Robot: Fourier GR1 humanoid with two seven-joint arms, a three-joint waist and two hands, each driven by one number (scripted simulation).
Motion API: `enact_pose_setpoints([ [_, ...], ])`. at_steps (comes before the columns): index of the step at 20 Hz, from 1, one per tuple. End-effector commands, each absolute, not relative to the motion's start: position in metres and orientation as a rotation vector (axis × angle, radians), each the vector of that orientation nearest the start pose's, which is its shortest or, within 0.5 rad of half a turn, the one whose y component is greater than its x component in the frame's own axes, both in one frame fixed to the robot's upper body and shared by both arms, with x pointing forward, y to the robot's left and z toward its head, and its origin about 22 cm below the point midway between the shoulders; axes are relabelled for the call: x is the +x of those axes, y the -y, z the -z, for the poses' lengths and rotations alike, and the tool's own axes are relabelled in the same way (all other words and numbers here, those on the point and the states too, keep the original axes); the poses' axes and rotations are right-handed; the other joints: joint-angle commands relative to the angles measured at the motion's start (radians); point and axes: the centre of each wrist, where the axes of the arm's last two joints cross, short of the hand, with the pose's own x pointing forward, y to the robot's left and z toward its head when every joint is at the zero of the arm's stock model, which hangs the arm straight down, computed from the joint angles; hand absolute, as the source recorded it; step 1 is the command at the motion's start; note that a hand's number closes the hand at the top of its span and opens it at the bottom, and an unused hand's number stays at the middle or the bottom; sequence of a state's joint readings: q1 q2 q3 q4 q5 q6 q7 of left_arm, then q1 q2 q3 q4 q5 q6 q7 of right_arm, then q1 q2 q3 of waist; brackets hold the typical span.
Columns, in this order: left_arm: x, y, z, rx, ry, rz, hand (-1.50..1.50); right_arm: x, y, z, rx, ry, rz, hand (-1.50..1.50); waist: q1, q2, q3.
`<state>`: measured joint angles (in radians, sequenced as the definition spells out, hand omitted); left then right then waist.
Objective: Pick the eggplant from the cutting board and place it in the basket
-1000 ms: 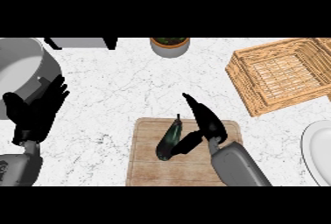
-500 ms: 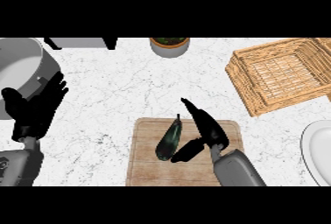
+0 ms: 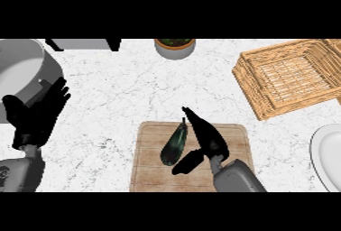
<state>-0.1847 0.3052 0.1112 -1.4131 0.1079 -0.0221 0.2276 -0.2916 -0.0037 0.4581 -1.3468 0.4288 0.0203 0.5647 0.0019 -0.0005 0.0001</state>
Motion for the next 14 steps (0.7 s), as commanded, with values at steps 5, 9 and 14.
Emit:
enact_pose_setpoints([
  [5,0.285,-0.327,-0.016,0.189,1.393,0.076,0.00,0.275,0.075,0.020,-0.273,1.073,-0.859,-1.50,0.005,0.002,0.000],
  [9,0.291,-0.325,-0.045,0.194,1.393,0.085,0.00,0.275,0.071,0.012,-0.264,1.076,-0.995,1.50,0.002,0.001,0.000],
  [14,0.286,-0.309,-0.032,0.195,1.374,0.082,0.00,0.298,0.064,0.021,-0.280,1.093,-0.988,1.50,0.013,0.003,0.000],
])
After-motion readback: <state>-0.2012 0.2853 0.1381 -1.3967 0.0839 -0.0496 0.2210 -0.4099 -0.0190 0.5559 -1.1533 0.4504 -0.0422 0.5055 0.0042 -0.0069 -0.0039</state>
